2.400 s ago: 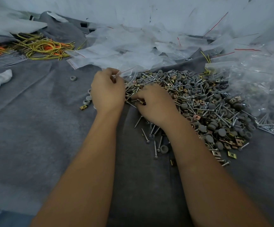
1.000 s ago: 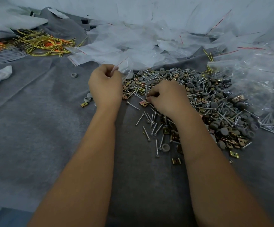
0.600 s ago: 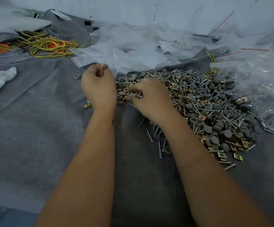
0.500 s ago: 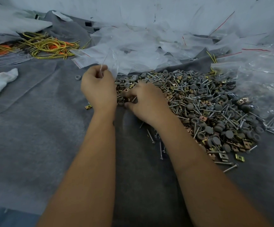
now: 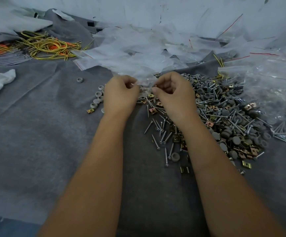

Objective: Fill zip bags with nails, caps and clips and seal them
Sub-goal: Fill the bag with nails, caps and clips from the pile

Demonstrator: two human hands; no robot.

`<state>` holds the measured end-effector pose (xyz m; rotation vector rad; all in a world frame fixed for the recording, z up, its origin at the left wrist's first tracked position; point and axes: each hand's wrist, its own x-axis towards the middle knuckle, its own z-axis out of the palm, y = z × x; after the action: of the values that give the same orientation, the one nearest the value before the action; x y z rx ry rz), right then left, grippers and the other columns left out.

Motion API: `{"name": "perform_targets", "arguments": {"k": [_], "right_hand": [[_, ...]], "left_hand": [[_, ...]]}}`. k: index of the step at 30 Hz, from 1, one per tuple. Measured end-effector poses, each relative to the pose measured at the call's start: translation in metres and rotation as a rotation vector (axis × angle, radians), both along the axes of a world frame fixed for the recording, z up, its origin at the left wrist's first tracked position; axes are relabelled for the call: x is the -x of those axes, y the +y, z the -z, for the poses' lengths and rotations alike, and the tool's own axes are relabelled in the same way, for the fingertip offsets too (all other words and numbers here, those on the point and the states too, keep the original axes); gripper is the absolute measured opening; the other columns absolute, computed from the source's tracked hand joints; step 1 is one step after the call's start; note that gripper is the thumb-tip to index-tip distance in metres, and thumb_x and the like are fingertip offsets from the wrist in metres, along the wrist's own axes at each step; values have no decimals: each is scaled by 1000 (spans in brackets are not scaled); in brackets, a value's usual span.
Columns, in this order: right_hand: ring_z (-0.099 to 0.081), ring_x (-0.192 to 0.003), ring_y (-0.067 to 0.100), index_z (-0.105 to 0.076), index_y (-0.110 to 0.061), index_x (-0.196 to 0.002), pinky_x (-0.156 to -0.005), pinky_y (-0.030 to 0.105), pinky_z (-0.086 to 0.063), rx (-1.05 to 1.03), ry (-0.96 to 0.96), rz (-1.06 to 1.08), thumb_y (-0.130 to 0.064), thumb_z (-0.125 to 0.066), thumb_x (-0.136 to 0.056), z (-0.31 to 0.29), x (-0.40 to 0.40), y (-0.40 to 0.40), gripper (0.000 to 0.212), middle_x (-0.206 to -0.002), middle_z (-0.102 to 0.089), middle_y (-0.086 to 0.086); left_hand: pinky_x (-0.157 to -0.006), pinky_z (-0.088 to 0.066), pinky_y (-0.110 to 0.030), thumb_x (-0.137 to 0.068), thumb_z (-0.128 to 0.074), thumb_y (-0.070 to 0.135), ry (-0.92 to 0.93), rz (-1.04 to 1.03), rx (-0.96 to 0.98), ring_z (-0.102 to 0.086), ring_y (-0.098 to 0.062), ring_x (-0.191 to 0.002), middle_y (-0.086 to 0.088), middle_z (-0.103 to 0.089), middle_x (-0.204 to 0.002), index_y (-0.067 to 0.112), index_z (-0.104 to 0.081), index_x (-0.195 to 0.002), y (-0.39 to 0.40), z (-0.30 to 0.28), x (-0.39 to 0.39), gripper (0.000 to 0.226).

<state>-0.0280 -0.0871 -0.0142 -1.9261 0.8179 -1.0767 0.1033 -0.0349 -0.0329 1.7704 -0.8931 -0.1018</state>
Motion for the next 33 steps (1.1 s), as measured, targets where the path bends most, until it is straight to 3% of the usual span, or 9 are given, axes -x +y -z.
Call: {"name": "perform_targets", "arguments": {"k": [3,7,11,15,19,22,25,29,33], "right_hand": [[-57,-71,-2,-65,-17,-88,-67,10,-46,38,-44,61,-2,-74,-80,0,0,-2,19,-80,-65,-9],[-53,-62,-6,-68,-23,-85,-61,7,-41,145,57,84,-7,-72,-80,5,-2,-2,17,-76,-62,-16],[-50,-71,4,-72,-19,-90,-68,22,-43,326,138,146,-9,-70,-80,9,-3,-1,14,-84,-61,-13],[-61,-84,14,-74,-16,-100,-77,34,-51,414,173,175,-16,-75,-81,8,-4,0,19,-95,-72,-2],[-62,-86,14,-72,-11,-107,-78,28,-49,461,87,156,-18,-68,-88,5,-6,5,20,-102,-71,1],[-57,-84,11,-70,-11,-101,-76,26,-47,468,76,150,-11,-64,-89,5,-7,7,14,-100,-66,1],[-58,-98,21,-73,-12,-102,-90,38,-46,469,300,-8,-7,-60,-88,8,-12,7,19,-101,-68,3],[-43,-117,24,-63,-26,-126,-100,37,-35,566,699,-163,-25,-58,-92,15,-19,11,35,-118,-57,2],[-42,-117,25,-67,-30,-118,-100,38,-33,571,735,-123,-37,-62,-90,17,-19,10,29,-117,-55,0]], "left_hand": [[-62,-45,-25,-85,-63,22,-86,91,-82,-56,-4,-64,12,-61,-68,25,-74,-91,1,1,6,13],[-64,-46,-28,-86,-61,26,-100,157,-60,-59,-11,-68,6,-65,-71,22,-74,-86,2,-1,10,14],[-67,-51,-42,-82,-50,37,-47,140,-39,-60,-25,-69,-12,-65,-69,9,-70,-77,1,-4,12,35],[-65,-50,-47,-83,-47,37,-26,107,19,-60,-36,-71,-20,-64,-71,1,-68,-78,3,-6,14,42],[-55,-39,-43,-90,-50,24,-65,2,83,-42,-20,-54,-23,-55,-63,-5,-61,-71,5,-6,8,37],[-50,-22,-33,-91,-49,19,-44,-186,161,-23,-9,-47,-5,-31,-50,5,-39,-55,9,-6,-3,40],[-46,-16,-24,-93,-48,20,-1,-274,206,-23,-10,-44,4,-27,-49,16,-30,-53,12,-6,-11,44],[-49,-19,-28,-94,-49,20,20,-253,192,-24,-11,-48,3,-30,-50,11,-34,-55,8,-5,-10,43],[-53,-26,-32,-94,-49,21,17,-205,192,-34,-15,-53,-12,-43,-56,-8,-51,-65,6,-3,-7,40]]}}
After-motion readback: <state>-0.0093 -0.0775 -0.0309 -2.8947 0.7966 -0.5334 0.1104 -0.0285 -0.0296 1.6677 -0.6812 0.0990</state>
